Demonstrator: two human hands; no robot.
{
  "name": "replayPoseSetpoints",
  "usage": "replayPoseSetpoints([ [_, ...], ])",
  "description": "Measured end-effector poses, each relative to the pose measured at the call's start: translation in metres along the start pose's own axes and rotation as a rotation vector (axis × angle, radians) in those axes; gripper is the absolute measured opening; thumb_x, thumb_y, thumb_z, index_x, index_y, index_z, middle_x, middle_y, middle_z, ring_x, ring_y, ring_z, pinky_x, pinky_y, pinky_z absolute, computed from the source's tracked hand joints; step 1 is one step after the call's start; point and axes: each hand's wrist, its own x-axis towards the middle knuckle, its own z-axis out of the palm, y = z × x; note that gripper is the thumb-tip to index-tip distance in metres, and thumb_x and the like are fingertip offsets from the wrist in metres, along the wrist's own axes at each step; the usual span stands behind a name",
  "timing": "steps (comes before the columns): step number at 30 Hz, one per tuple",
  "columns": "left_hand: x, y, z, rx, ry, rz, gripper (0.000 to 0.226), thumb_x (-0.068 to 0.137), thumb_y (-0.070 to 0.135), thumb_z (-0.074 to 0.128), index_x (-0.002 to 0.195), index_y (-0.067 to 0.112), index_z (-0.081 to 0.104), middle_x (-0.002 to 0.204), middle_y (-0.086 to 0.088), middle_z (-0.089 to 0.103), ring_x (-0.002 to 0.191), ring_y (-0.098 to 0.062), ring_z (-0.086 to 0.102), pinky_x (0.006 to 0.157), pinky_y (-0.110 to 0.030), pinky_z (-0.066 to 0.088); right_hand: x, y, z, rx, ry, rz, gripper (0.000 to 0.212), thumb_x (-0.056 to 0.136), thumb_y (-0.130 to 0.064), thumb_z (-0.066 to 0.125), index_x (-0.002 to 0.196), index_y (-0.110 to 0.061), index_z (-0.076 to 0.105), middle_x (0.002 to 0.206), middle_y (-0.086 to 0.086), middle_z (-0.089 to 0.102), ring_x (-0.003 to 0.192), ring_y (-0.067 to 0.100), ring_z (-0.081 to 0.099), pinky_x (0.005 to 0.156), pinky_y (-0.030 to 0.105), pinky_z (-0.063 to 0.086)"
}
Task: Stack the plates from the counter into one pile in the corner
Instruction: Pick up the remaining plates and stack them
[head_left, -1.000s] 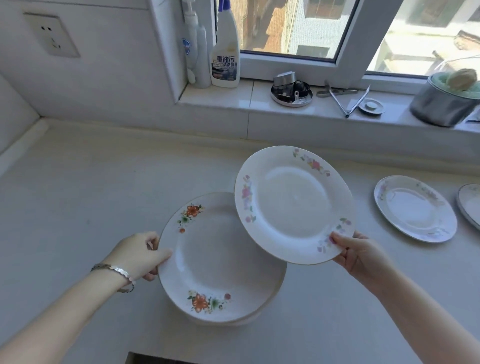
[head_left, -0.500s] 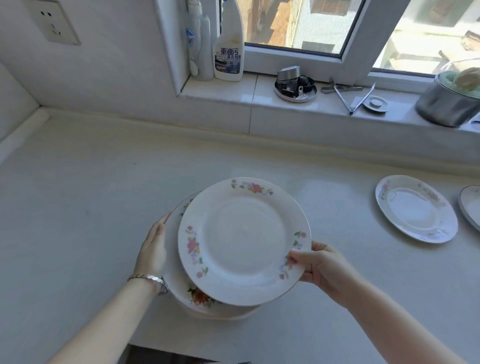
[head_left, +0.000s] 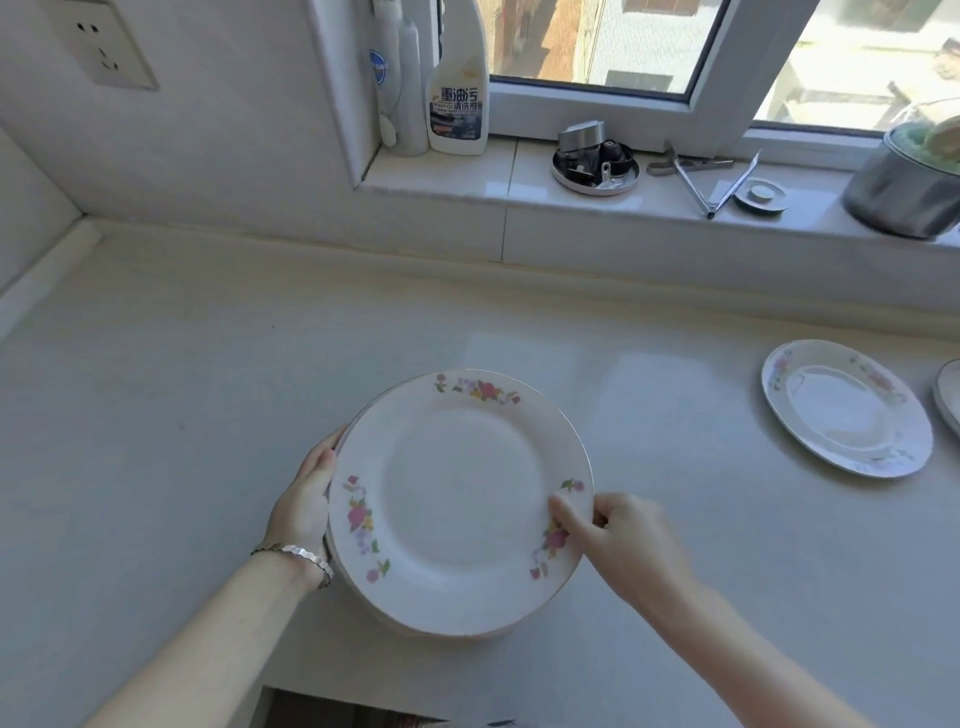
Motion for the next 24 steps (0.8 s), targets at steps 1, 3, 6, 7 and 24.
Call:
replayPoseSetpoints([
  [1, 0.0, 0.0, 0.0, 0.008, -0.003, -0.004, 0.033, 0.099, 0.023, 0.034, 0.1, 0.032, 0.065, 0.115, 0.002, 0.066, 0.102, -0.017, 0.062, 0.09, -0.038, 0.048, 0.0, 0.0, 0.002, -0.071, 0.0, 0.018, 0.051, 0.081, -0.055, 0.05, 0.05, -0.015, 0.053, 0.042, -0.004, 0.038, 0.043, 0.013, 0.035, 0.047, 0.027, 0.027],
  [3, -0.001, 0.001, 0.0, -0.006, 0.024, -0.005, 0.033, 0.099, 0.023, 0.035, 0.096, 0.032, 0.066, 0.108, 0.005, 0.067, 0.092, -0.012, 0.065, 0.077, -0.032, 0.051, 0.002, -0.002, 0.003, -0.202, 0.04, 0.036, 0.052, 0.078, -0.061, 0.048, 0.055, -0.015, 0.054, 0.046, -0.004, 0.045, 0.049, 0.015, 0.045, 0.048, 0.027, 0.031],
  [6, -0.002, 0.002, 0.002, 0.005, 0.032, -0.013, 0.032, 0.098, 0.03, 0.035, 0.102, 0.03, 0.067, 0.11, 0.003, 0.068, 0.096, -0.015, 0.064, 0.074, -0.033, 0.05, 0.011, -0.005, 0.003, 0.059, 0.091, 0.051, 0.038, 0.08, -0.059, 0.052, 0.09, -0.022, 0.056, 0.084, -0.005, 0.06, 0.081, 0.016, 0.058, 0.068, 0.03, 0.044],
  [7, -0.002, 0.003, 0.002, -0.001, 0.024, -0.033, 0.036, 0.098, 0.035, 0.032, 0.109, 0.027, 0.066, 0.114, -0.001, 0.067, 0.101, -0.019, 0.064, 0.079, -0.035, 0.05, 0.016, -0.009, 0.005, 0.268, 0.048, 0.07, 0.042, 0.083, -0.053, 0.054, 0.113, -0.023, 0.052, 0.105, -0.003, 0.059, 0.098, 0.016, 0.057, 0.081, 0.032, 0.047],
  [24, 0.019, 0.038, 0.049, 1.392, 0.067, 0.364, 0.06, 0.09, 0.039, 0.045, 0.144, 0.024, 0.026, 0.149, -0.007, 0.035, 0.134, -0.028, 0.039, 0.106, -0.04, 0.033, 0.102, 0.088, -0.031, 1.392, 0.092, 0.742, 0.05, 0.099, -0.029, 0.036, 0.139, 0.0, 0.034, 0.138, 0.016, 0.047, 0.126, 0.026, 0.049, 0.105, 0.032, 0.036],
])
